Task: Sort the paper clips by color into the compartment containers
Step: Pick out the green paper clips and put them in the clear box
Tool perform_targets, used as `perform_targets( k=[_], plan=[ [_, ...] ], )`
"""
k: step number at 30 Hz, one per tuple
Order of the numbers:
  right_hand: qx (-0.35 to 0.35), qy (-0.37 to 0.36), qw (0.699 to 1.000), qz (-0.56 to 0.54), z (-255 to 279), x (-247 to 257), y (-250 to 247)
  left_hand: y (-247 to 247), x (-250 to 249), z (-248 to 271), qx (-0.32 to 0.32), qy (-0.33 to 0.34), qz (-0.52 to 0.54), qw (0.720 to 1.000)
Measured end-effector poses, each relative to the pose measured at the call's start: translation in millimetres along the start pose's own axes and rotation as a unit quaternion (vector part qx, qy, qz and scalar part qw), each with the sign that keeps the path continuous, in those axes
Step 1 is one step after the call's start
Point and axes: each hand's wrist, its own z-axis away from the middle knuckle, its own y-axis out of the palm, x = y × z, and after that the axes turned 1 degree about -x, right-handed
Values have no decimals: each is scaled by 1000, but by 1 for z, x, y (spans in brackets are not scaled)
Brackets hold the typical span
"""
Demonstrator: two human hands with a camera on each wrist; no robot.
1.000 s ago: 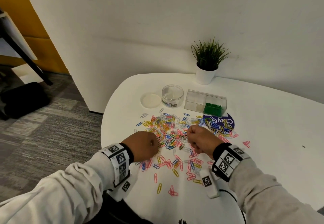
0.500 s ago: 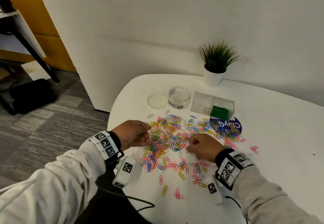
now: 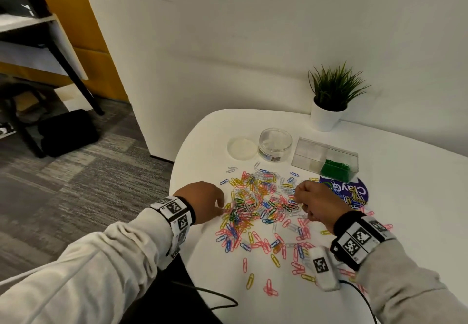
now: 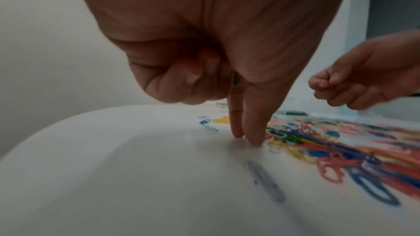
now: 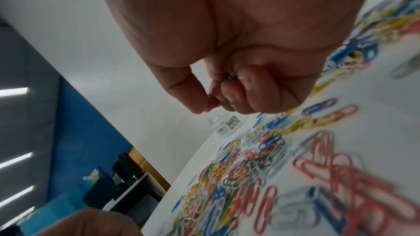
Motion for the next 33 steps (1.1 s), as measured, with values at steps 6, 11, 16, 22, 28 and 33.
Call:
perform_targets(
  k=[6,11,16,22,28,33],
  plan=[
    [-60,-62,986,143,-1,-1,-24,-4,0,0,-17,-18,-86,996],
    [-75,-14,996,42,-11,-1,-50,-2,-22,3,25,40,-2,999],
    [-95,-21,995,-17,-19,20,-85,-1,-31,0,17,7,-87,996],
    [-131,-56,977,157,-52,35,-122,1,-16,-3,5,-16,-48,999],
    [-142,-71,944,290,-69,48,-136,9,-10,-6,-2,-8,-35,999],
    [-103,-89,919,369,-80,45,-129,5,-11,-10,-55,-31,143,988]
  ],
)
